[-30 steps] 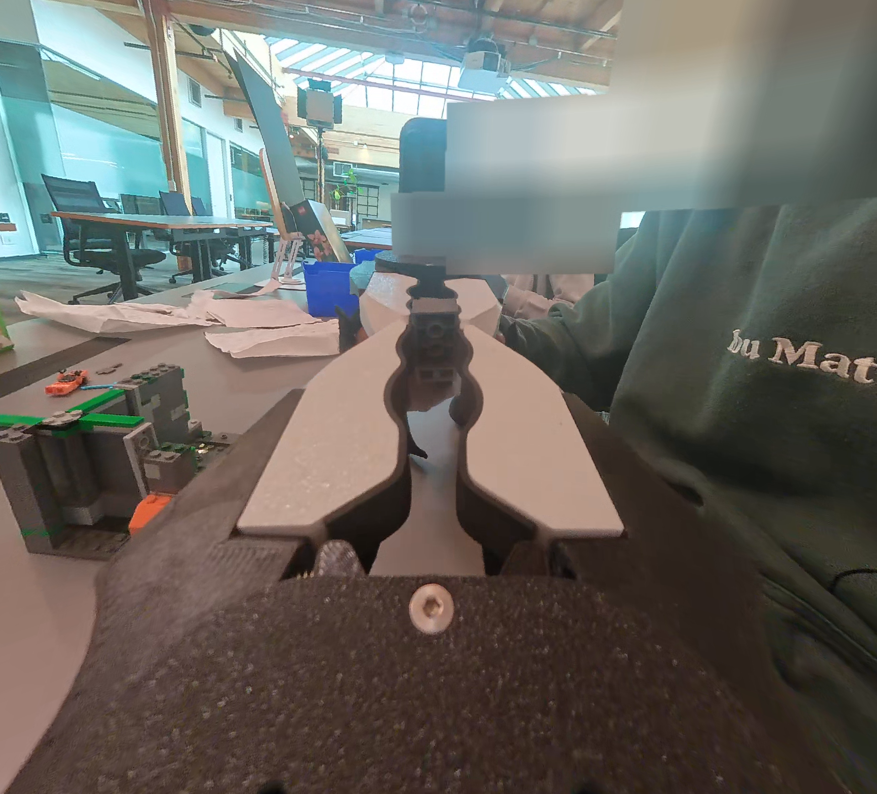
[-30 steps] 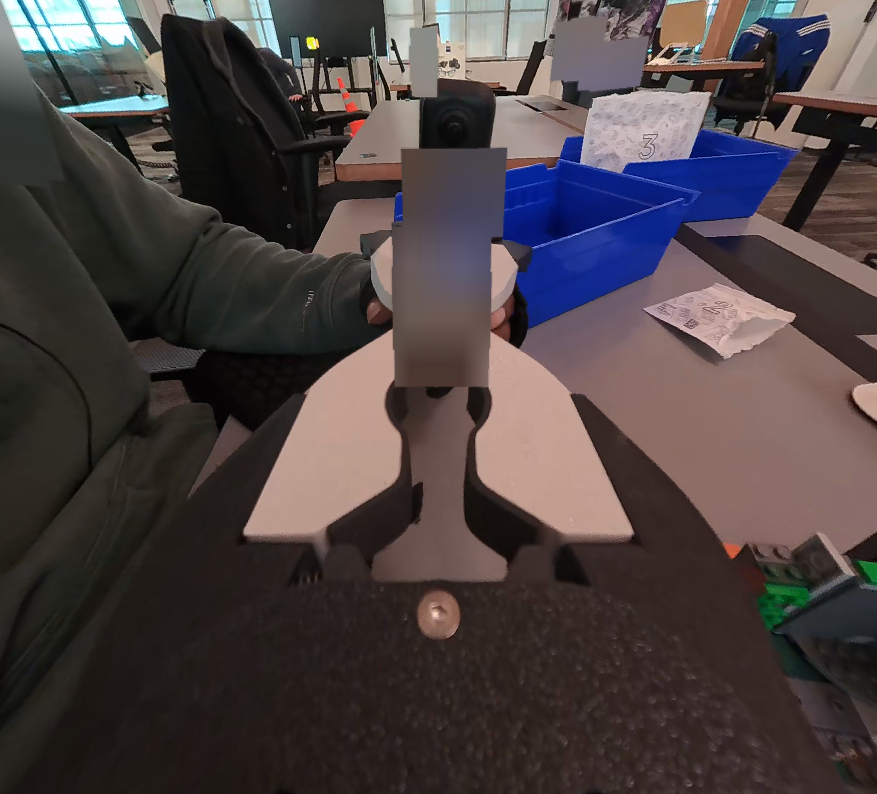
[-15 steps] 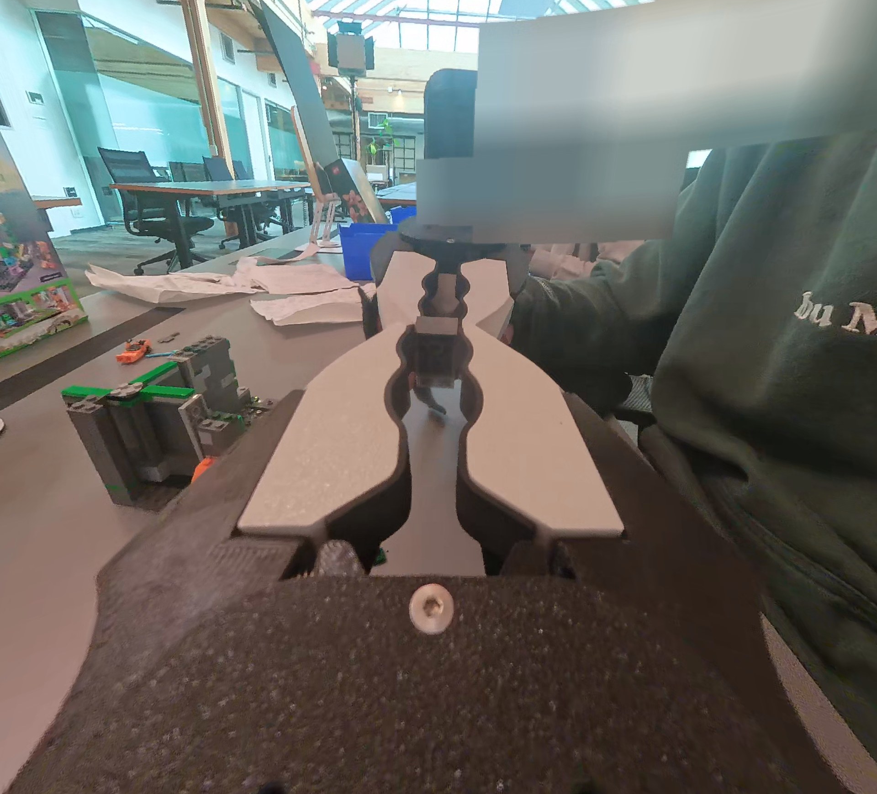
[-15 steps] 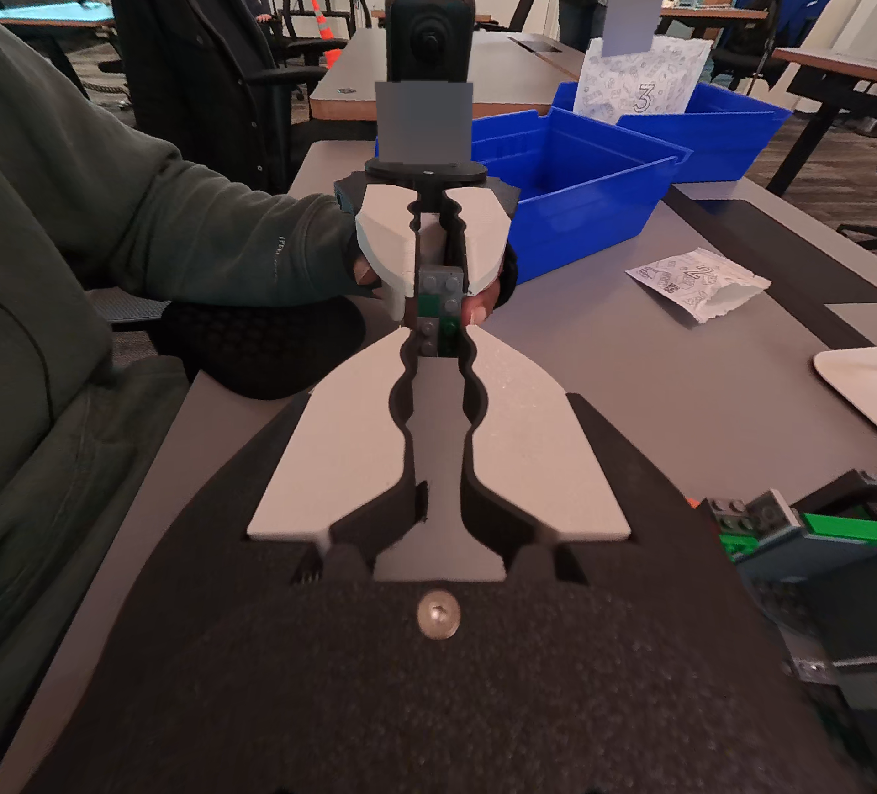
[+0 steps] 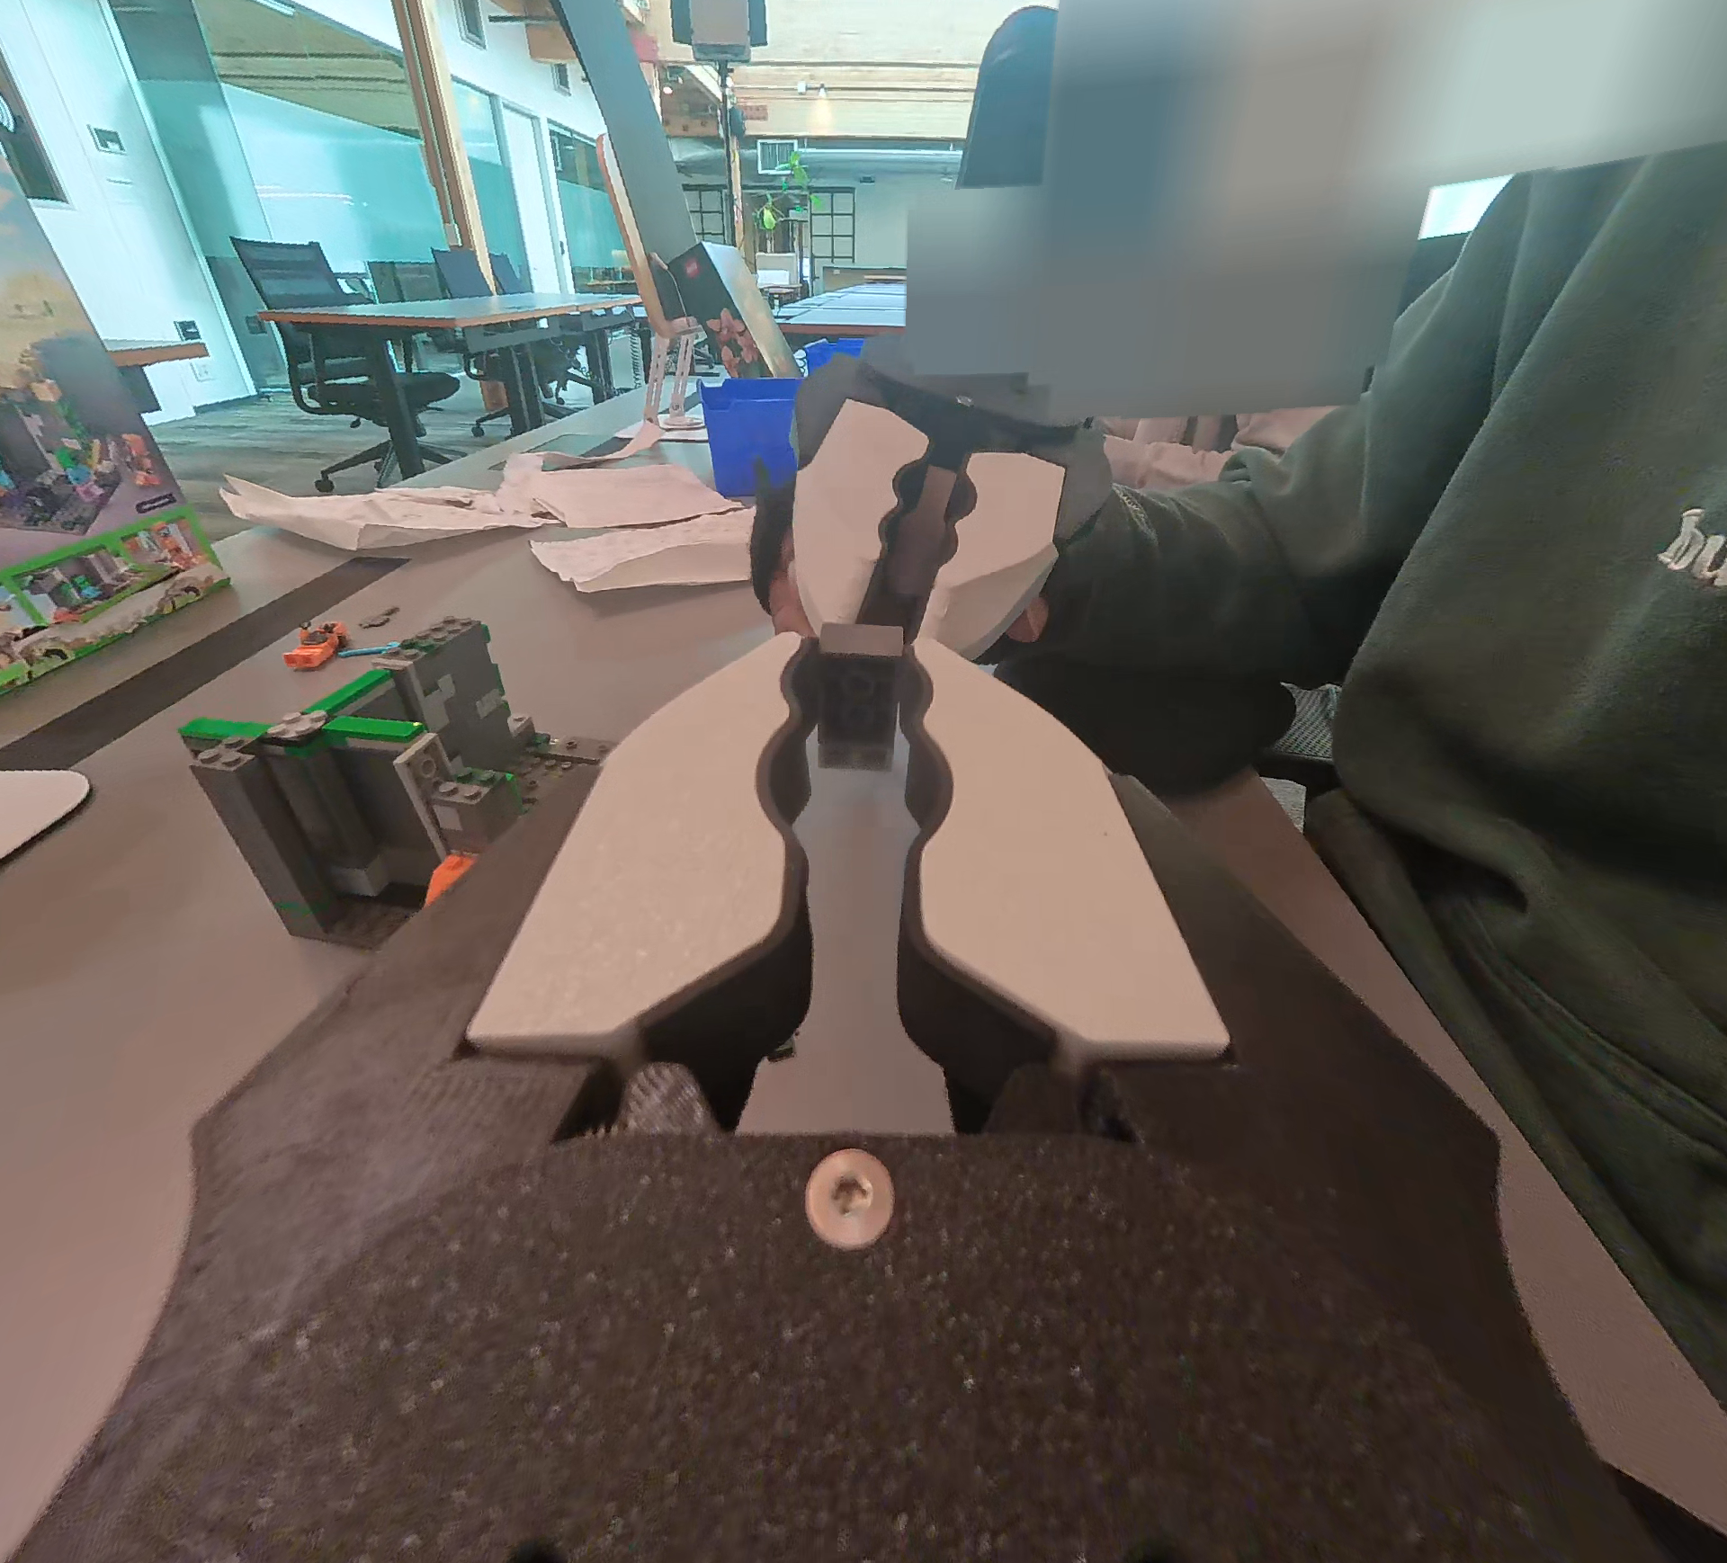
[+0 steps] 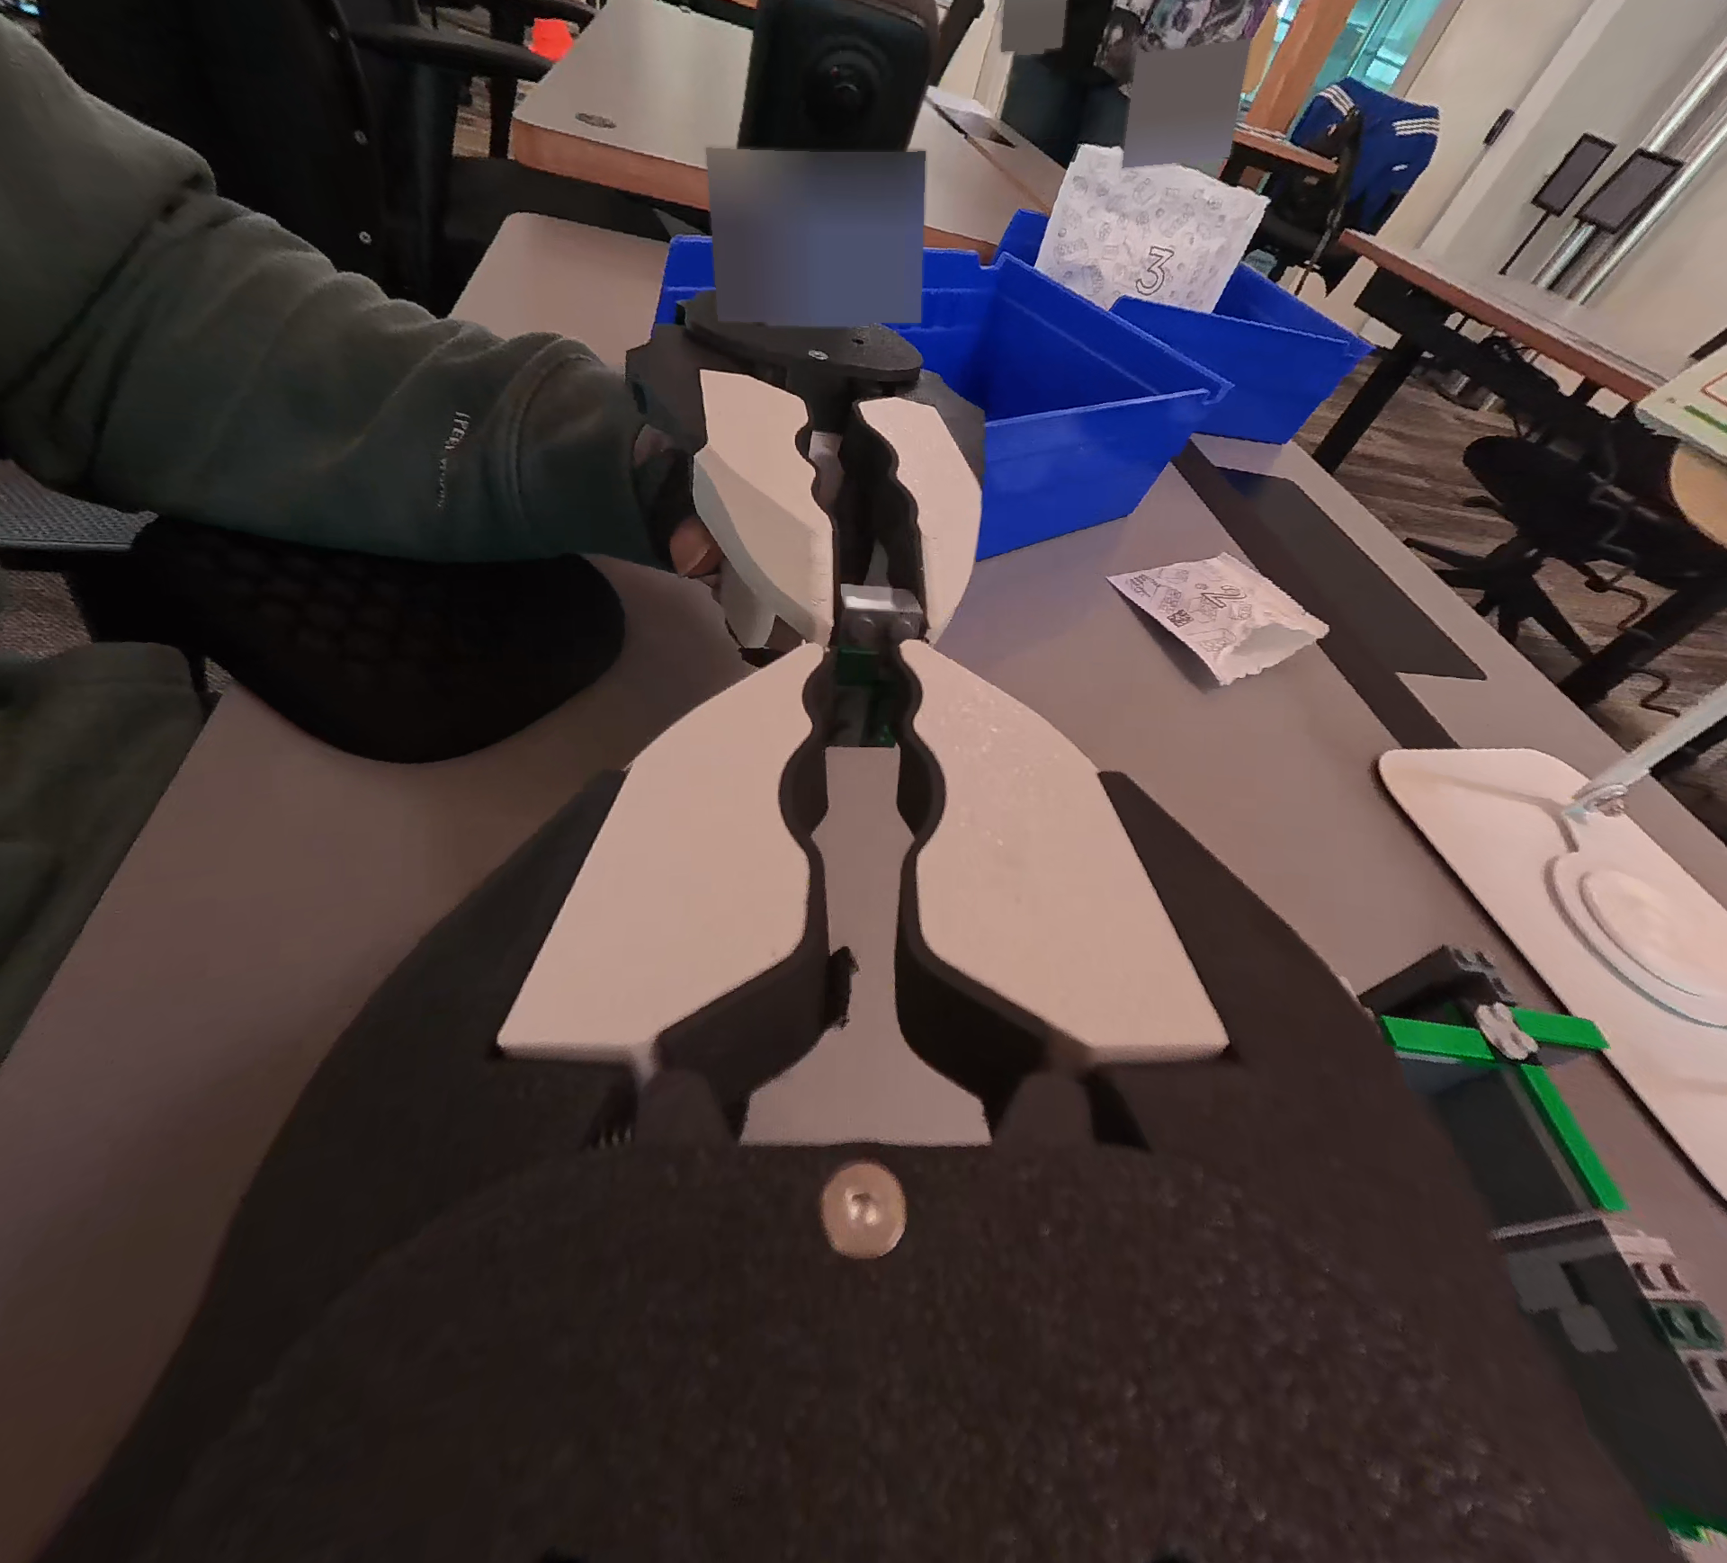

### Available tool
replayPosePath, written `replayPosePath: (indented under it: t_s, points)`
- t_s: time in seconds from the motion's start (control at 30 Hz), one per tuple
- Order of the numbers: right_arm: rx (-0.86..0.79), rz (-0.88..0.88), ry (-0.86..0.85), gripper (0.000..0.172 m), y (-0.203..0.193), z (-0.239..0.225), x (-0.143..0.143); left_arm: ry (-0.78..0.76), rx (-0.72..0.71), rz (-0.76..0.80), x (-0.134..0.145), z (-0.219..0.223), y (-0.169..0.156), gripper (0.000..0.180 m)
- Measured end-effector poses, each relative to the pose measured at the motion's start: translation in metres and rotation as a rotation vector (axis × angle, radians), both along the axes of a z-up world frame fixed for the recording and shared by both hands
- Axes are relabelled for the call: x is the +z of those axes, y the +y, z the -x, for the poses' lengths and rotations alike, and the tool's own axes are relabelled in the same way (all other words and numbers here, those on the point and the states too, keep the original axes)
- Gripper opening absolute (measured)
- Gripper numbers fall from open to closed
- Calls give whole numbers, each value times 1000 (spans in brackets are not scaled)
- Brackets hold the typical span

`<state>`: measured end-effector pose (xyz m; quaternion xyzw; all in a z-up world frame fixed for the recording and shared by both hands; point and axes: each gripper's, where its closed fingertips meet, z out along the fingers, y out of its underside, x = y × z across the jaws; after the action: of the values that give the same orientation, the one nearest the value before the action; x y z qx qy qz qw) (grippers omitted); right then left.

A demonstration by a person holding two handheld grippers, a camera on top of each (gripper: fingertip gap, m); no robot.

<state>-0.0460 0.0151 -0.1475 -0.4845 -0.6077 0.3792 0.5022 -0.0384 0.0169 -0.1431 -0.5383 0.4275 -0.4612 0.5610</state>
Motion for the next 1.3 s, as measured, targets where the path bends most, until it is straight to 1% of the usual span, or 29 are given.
replayPosePath:
  t_s: [0.1,0.33,0.47,0.5,0.63,0.83,0.87,0.93,0.97,1.17,1.3]
  points:
    - [28,13,-9,6,-4,-1,-2,17,-14,1,-2,-1,-3,16]
    - [98,91,-24,6,-8,-4,-5,46,-41,1,-6,-3,-6,16]
    - [112,107,-25,4,-7,-6,-6,48,-39,5,-7,-3,-5,17]
    - [104,104,-17,0,-4,-8,-5,33,-39,8,-4,0,-5,16]
    - [88,84,-14,0,3,-14,-2,16,-10,-6,2,8,0,16]
    - [53,66,9,0,5,-7,-6,33,9,24,-5,5,5,16]
    - [47,56,8,1,5,-6,-6,34,17,27,-6,5,6,16]
    - [31,41,-3,17,5,-2,-9,38,28,29,-7,4,8,16]
    - [27,36,-15,18,5,-1,-12,42,30,28,-8,4,8,16]
    - [2,32,-24,15,8,1,-16,63,30,16,-12,-1,7,16]
    - [-13,-8,-24,14,8,1,-15,71,39,12,-12,-1,7,16]
